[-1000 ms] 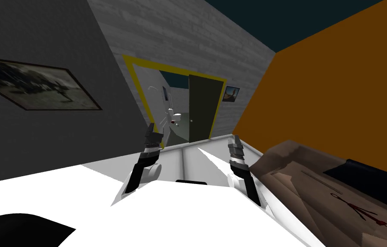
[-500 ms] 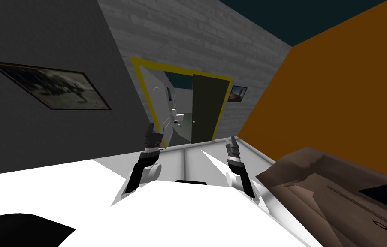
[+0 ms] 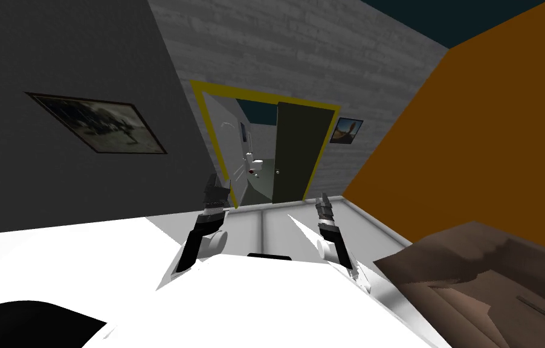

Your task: Push the door open

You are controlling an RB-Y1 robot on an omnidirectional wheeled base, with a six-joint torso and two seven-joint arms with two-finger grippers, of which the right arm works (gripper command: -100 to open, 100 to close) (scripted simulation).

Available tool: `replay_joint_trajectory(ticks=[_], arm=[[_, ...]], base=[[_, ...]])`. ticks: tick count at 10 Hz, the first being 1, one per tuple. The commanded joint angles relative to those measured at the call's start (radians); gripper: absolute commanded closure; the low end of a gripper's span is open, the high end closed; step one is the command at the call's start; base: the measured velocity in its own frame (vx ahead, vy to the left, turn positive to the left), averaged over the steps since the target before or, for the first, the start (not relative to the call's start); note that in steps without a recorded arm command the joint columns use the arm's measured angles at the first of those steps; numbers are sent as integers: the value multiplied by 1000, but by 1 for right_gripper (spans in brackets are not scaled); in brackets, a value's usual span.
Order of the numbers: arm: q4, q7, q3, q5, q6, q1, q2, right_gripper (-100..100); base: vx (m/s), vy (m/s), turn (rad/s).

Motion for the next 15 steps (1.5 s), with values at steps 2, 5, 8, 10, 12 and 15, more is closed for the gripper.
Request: replay_joint_trajectory(ticks=[2,5,8,10,12,15], arm=[[79,-17,-8,-9,8,-48,-21,-100],[154,-32,-14,-17,9,-87,-38,-100],[233,-47,-20,-24,10,-127,-56,-100],[274,-55,-23,-28,11,-147,-65,-100],[344,-70,-30,-36,12,-188,-83,-100],[429,-85,-36,-44,14,-228,-101,-100]], base=[[93,13,161],[72,13,116],[71,7,110],[79,11,119],[78,2,152],[79,0,115]])
